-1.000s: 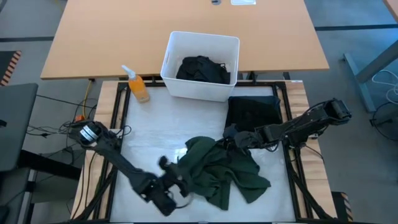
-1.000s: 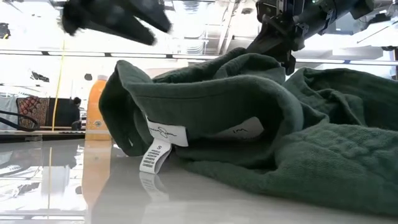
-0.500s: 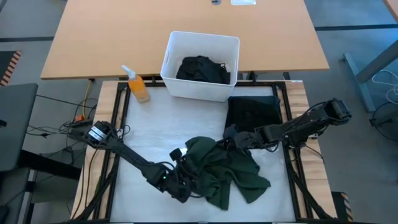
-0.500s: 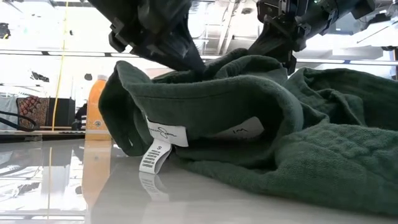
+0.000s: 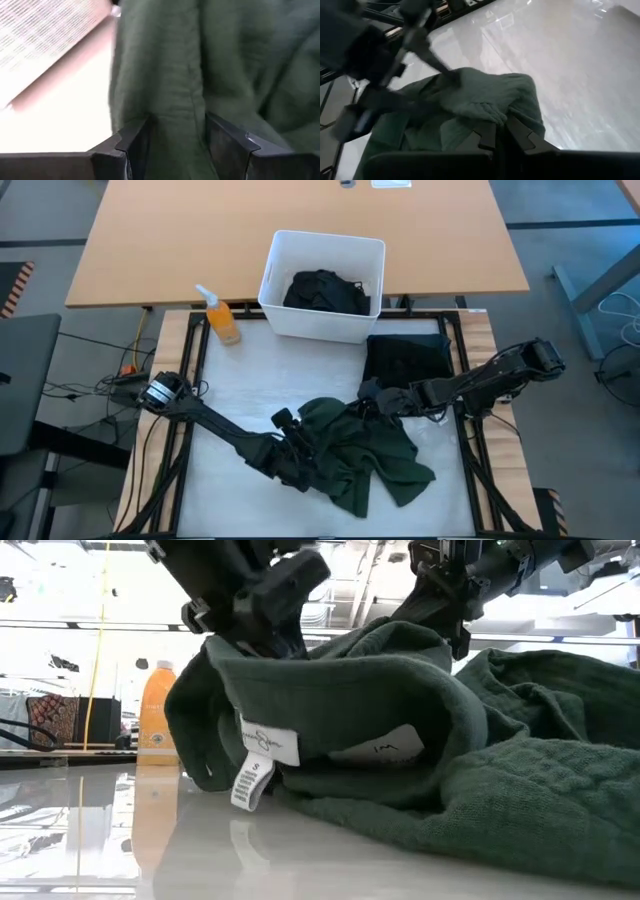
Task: Fold laundry
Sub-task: Fold the green polo shirt
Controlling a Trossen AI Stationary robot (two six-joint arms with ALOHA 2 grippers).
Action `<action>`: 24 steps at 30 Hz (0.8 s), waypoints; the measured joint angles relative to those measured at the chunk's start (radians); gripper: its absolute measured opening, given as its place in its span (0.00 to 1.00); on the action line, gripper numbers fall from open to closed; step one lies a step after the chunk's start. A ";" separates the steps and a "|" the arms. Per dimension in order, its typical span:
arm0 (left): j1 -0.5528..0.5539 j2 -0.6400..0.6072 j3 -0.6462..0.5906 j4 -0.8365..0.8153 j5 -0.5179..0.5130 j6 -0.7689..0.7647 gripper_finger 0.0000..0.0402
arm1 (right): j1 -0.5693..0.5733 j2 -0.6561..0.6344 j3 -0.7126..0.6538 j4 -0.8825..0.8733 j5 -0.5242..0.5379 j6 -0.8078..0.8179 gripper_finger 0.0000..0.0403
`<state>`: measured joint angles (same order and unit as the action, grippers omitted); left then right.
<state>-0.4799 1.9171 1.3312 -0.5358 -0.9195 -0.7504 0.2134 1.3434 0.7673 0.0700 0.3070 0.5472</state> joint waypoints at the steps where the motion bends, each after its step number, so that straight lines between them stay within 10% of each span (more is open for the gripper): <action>1: 0.005 0.000 0.000 -0.009 -0.003 -0.019 0.43 | 0.000 0.000 0.000 0.000 -0.004 0.001 0.08; 7: 0.014 0.000 0.000 -0.025 -0.047 -0.057 0.38 | 0.000 0.000 0.000 -0.002 -0.021 0.002 0.08; 17: -0.001 -0.001 0.009 -0.147 0.029 -0.149 0.01 | 0.002 -0.007 0.000 0.064 -0.148 -0.143 0.15; 24: -0.091 -0.001 0.183 -0.566 0.012 -0.302 0.00 | -0.023 -0.097 0.000 -0.052 -0.213 -0.209 0.25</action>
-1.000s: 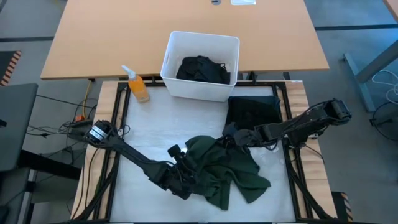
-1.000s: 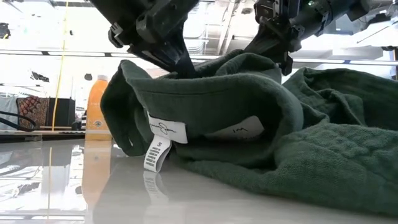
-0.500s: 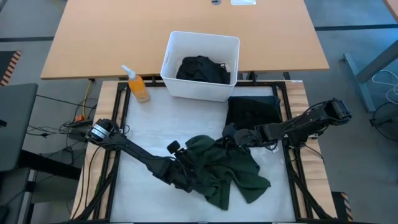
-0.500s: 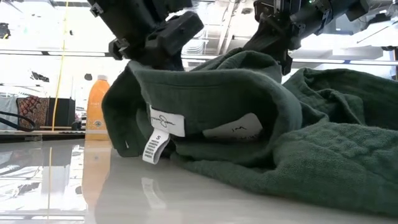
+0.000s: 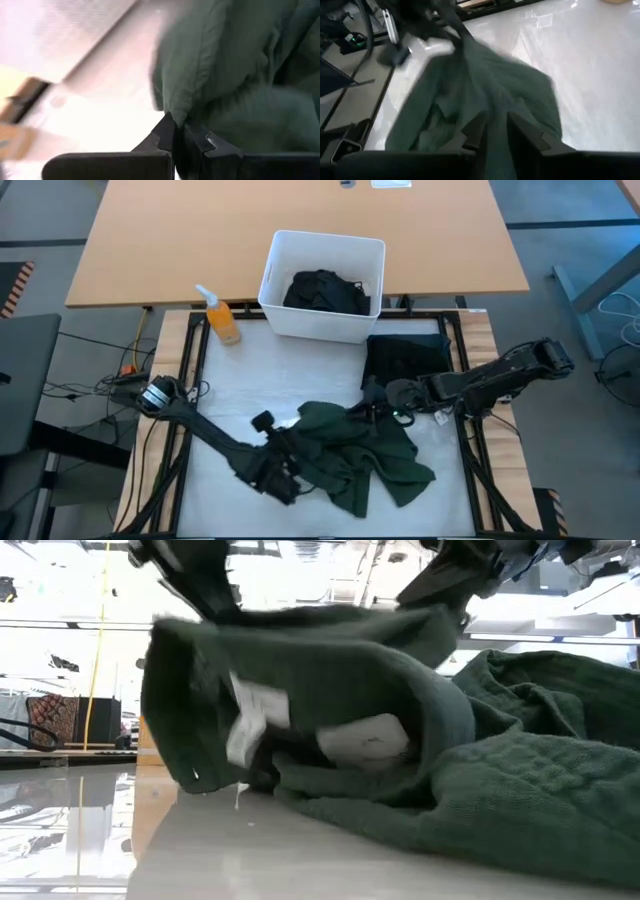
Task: Fold laundry
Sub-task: Fold the green polo shirt
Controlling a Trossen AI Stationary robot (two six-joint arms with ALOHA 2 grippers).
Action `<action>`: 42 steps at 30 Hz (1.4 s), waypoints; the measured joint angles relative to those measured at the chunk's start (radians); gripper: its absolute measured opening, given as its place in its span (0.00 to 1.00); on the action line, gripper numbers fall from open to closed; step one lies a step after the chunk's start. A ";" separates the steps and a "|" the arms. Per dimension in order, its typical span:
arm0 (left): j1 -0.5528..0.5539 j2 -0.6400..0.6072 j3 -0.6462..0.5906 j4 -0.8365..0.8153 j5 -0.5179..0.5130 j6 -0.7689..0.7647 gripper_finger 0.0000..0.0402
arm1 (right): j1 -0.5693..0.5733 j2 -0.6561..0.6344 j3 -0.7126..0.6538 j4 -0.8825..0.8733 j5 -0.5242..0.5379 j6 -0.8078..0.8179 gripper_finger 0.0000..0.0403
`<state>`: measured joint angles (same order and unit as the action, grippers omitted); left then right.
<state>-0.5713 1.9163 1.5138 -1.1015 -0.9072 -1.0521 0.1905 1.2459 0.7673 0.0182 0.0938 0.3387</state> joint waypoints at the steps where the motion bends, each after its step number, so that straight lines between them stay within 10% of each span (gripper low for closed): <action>1: -0.017 0.000 0.031 -0.088 -0.003 -0.048 0.00 | -0.006 -0.024 0.000 -0.032 -0.007 -0.003 0.27; 6: -0.124 -0.002 0.130 -0.459 0.016 -0.335 0.00 | -0.031 -0.156 0.000 -0.198 -0.017 -0.008 0.35; 11: -0.211 -0.033 0.123 -0.467 0.095 -0.416 0.00 | 0.004 -0.207 -0.010 -0.352 -0.016 -0.014 0.41; 19: -0.262 -0.032 0.123 -0.470 0.042 -0.488 0.00 | 0.007 -0.019 -0.090 -0.186 0.180 -0.153 0.44; 42: -0.253 -0.031 0.123 -0.470 0.048 -0.502 0.00 | -0.033 0.367 -0.028 0.149 0.147 -0.446 0.36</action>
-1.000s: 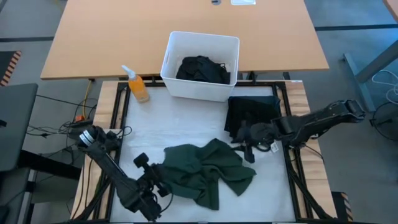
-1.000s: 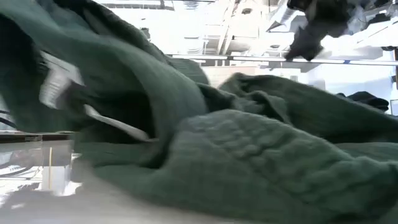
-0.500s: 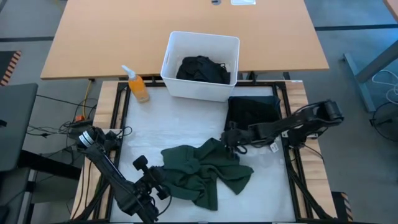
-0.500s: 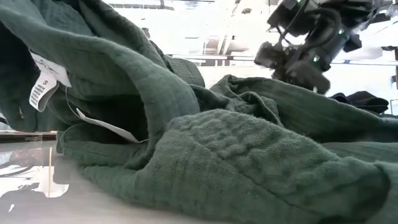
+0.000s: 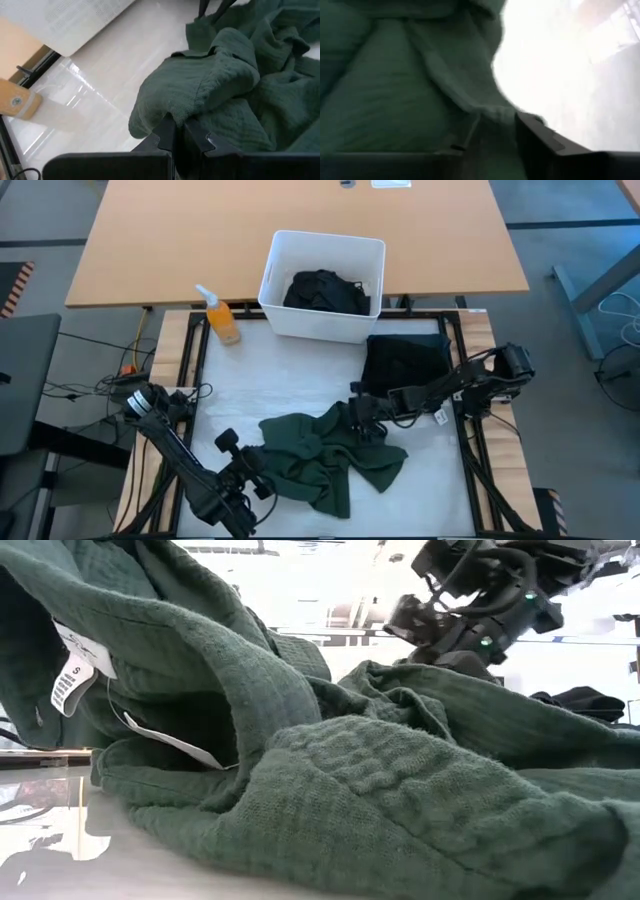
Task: Fold laundry
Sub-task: Fold the green polo shirt
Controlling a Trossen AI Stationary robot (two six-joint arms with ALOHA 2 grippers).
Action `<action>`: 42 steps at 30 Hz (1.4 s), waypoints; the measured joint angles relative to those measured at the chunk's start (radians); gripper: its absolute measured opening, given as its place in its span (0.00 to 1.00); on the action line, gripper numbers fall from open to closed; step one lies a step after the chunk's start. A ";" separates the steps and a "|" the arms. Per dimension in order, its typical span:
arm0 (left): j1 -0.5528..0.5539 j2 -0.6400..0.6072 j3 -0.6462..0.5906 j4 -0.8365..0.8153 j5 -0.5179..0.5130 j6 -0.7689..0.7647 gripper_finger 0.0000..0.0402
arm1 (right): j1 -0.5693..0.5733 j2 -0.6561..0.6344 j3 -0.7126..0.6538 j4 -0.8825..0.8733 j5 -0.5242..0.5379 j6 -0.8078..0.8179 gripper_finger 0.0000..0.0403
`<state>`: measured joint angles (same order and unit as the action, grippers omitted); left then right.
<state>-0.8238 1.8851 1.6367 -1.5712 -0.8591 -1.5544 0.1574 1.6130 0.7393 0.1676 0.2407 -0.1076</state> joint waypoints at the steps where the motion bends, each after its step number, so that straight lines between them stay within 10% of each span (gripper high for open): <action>1: 0.000 0.000 0.000 0.000 -0.010 -0.003 0.00 | -0.005 0.008 0.012 -0.007 0.000 -0.011 0.32; 5: -0.014 -0.002 0.000 0.000 -0.076 -0.021 0.00 | -0.026 -0.006 0.090 -0.184 -0.054 -0.056 0.06; 17: -0.077 -0.279 0.000 0.000 -0.469 0.127 0.00 | -0.001 -0.484 0.468 -1.043 0.114 -0.079 0.03; 26: -0.075 -0.534 0.001 0.013 -0.658 0.309 0.00 | -0.037 -0.773 0.644 -1.040 0.160 0.028 0.02; 42: -0.073 -0.620 0.000 0.018 -0.614 0.356 0.00 | -0.037 -0.898 0.689 -1.195 0.422 0.128 0.02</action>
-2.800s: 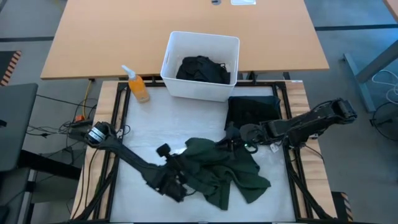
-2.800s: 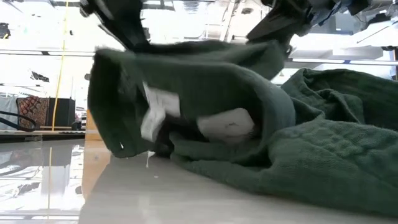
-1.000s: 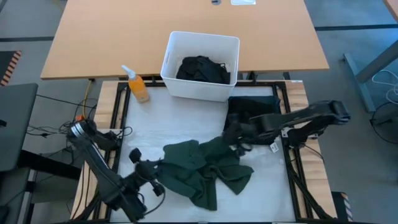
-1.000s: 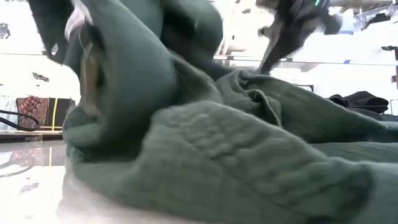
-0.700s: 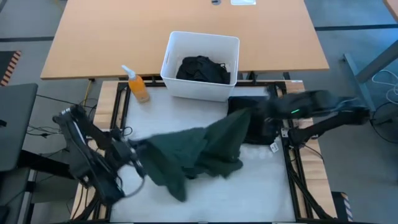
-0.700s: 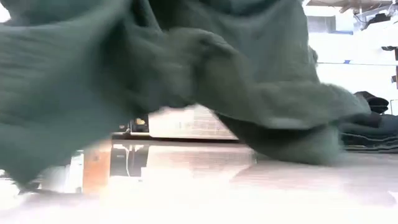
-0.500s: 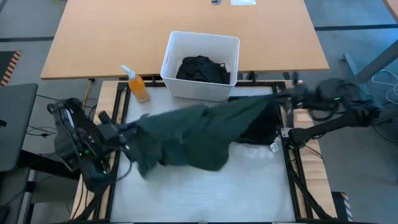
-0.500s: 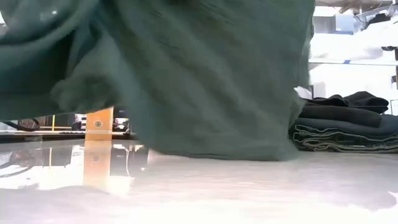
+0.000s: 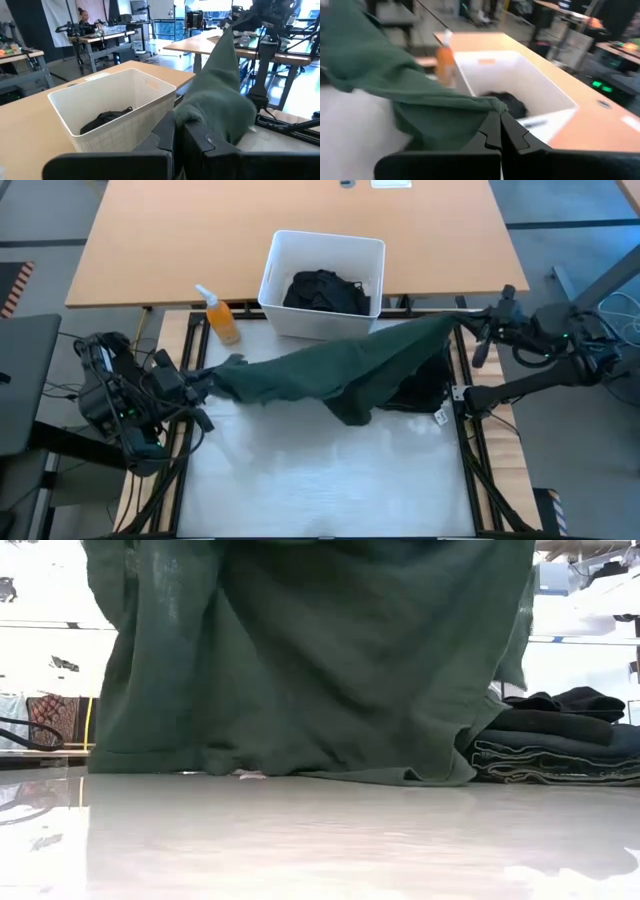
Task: Fold laundry
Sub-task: Fold the green polo shirt
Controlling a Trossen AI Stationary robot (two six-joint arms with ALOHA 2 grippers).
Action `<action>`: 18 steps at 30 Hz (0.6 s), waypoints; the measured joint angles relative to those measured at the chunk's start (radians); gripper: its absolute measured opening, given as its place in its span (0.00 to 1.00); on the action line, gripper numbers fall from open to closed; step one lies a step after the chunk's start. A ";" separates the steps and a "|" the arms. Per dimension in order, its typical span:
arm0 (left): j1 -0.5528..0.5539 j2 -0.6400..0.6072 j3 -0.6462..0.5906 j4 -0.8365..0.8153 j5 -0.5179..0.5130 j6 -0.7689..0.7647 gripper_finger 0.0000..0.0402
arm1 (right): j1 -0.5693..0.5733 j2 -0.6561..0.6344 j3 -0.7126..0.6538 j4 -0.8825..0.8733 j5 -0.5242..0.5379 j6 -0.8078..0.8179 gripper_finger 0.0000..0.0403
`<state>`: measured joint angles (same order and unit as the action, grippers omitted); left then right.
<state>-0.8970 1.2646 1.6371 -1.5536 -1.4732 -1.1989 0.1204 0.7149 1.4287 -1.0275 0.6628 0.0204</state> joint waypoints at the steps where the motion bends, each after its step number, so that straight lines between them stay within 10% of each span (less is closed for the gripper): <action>1: 0.000 0.003 0.000 0.000 0.002 0.000 0.00 | 0.000 -0.004 0.000 -0.020 0.030 0.000 0.02; 11: -0.001 0.013 0.000 -0.003 0.121 0.037 0.00 | 0.001 -0.051 -0.045 -0.323 -0.107 0.266 0.02; 18: -0.001 0.013 0.000 -0.004 0.168 0.062 0.00 | 0.003 -0.056 -0.180 -0.206 -0.217 0.262 0.03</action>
<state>-0.8978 1.2778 1.6370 -1.5577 -1.3057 -1.1370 0.1238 0.6588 1.2492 -1.2331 0.4461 0.2824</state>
